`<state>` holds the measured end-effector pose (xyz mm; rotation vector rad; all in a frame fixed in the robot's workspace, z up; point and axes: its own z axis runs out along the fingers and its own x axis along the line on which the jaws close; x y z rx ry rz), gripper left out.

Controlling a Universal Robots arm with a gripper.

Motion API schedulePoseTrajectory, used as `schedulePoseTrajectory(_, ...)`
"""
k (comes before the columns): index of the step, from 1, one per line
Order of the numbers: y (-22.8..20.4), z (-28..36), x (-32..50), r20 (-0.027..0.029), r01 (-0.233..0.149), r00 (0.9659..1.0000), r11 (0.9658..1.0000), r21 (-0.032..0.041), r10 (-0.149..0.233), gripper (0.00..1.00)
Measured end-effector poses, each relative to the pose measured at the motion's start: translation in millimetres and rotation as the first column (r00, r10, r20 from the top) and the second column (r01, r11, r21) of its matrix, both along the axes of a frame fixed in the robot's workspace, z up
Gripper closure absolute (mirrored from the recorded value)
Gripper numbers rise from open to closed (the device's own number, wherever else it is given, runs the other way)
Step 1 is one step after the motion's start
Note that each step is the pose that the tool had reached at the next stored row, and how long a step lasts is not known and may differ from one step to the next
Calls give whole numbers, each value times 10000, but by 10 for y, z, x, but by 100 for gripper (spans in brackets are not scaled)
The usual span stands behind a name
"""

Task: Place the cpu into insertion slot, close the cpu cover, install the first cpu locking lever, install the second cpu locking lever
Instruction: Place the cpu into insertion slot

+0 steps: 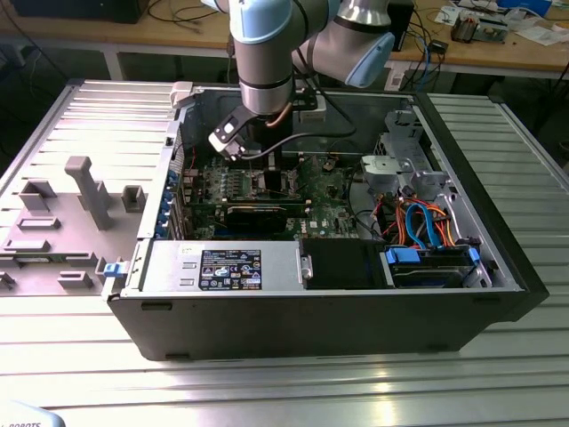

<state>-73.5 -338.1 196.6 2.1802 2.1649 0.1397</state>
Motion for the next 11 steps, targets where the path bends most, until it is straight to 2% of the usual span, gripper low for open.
schedulePoseTrajectory(4, 3, 0, 5, 1, -213, 9998, 9998, 0, 213, 38)
schedulePoseTrajectory(11, 12, 3, 7, 0, -243, 9997, 9997, 0, 243, 38)
